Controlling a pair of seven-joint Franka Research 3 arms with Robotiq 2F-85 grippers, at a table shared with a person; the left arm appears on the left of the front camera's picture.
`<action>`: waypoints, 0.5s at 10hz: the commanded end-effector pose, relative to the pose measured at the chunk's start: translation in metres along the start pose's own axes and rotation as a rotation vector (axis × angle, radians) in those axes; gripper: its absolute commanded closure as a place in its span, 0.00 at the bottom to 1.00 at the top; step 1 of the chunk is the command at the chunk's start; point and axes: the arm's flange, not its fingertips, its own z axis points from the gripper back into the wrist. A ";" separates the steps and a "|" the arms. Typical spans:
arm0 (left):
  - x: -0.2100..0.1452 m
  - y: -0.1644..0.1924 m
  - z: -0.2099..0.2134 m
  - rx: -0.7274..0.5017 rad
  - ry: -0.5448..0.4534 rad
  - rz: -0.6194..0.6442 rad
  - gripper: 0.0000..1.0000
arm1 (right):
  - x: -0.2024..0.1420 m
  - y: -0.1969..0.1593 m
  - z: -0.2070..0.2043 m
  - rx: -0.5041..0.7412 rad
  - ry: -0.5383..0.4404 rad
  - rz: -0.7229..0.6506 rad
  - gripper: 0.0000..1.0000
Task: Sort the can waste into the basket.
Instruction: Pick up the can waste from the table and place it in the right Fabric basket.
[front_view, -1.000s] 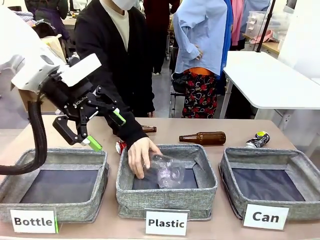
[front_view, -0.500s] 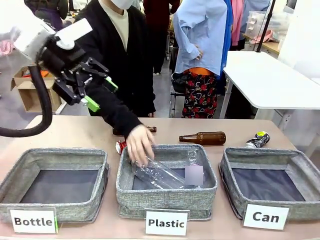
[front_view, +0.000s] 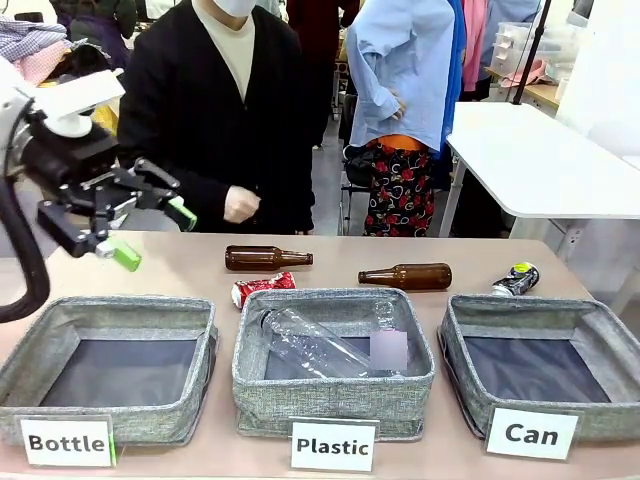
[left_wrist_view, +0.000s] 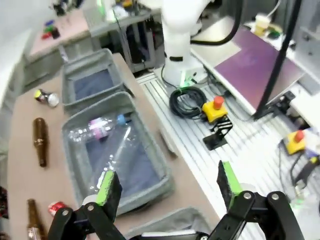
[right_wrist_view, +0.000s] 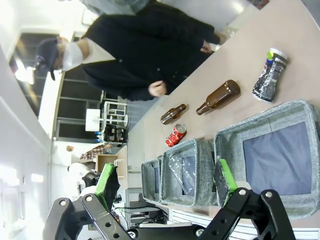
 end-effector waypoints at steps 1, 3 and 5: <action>-0.005 -0.006 0.011 0.101 -0.036 0.250 0.00 | 0.002 0.001 -0.001 0.028 -0.010 0.024 0.00; -0.030 -0.024 0.030 0.186 -0.132 0.501 0.00 | 0.002 0.001 -0.001 0.028 -0.010 0.024 0.00; -0.052 -0.051 0.041 0.222 -0.213 0.536 0.00 | 0.002 0.001 -0.001 0.028 -0.010 0.024 0.00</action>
